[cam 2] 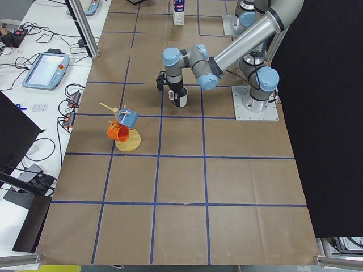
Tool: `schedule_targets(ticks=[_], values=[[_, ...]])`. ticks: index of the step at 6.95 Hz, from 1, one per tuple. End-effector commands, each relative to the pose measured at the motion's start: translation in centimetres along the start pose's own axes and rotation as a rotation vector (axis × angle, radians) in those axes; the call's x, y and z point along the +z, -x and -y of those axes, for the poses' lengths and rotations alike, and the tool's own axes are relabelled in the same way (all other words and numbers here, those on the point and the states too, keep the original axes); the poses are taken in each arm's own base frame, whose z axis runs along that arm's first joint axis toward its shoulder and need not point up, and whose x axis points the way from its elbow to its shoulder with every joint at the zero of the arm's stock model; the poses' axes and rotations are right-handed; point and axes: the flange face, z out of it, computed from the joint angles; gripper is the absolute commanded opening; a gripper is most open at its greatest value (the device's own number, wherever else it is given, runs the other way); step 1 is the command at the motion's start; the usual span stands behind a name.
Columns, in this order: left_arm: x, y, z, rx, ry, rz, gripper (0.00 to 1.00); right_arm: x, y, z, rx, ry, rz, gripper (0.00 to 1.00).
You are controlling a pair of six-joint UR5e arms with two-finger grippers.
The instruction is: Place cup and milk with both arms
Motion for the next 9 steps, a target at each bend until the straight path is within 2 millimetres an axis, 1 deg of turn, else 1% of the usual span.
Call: schedule_targets(ticks=[1, 2, 3, 4, 5, 6, 8, 9], values=[[0.5, -0.3, -0.6, -0.003, 0.035, -0.024, 0.31, 0.0, 0.0, 0.0, 0.001, -0.001, 0.000, 1.00], [0.4, -0.3, -0.7, -0.002, 0.048, -0.029, 0.14, 0.1, 0.0, 0.0, 0.001, 0.001, 0.000, 1.00], [0.3, -0.3, -0.6, -0.001, 0.048, -0.031, 0.00, 0.1, 0.0, 0.0, 0.001, 0.001, 0.000, 1.00], [-0.1, -0.4, -0.5, 0.002, 0.035, -0.037, 0.00, 0.0, 0.0, 0.0, 0.001, -0.001, 0.000, 1.00], [-1.0, -0.7, -0.5, -0.003, 0.003, -0.065, 0.00, 0.1, 0.0, 0.0, -0.001, 0.001, 0.000, 1.00], [-2.3, -0.7, -0.3, -0.011, -0.027, -0.060, 0.00, 0.1, 0.0, 0.0, 0.001, 0.001, 0.000, 1.00], [-4.9, -1.4, 2.4, -0.106, -0.042, -0.098, 0.00, 0.0, -0.2, 0.0, 0.002, 0.000, 0.002, 1.00], [-6.3, -3.6, 3.5, -0.111, -0.057, -0.089, 0.00, 0.0, -0.1, 0.1, 0.001, 0.001, 0.002, 1.00]])
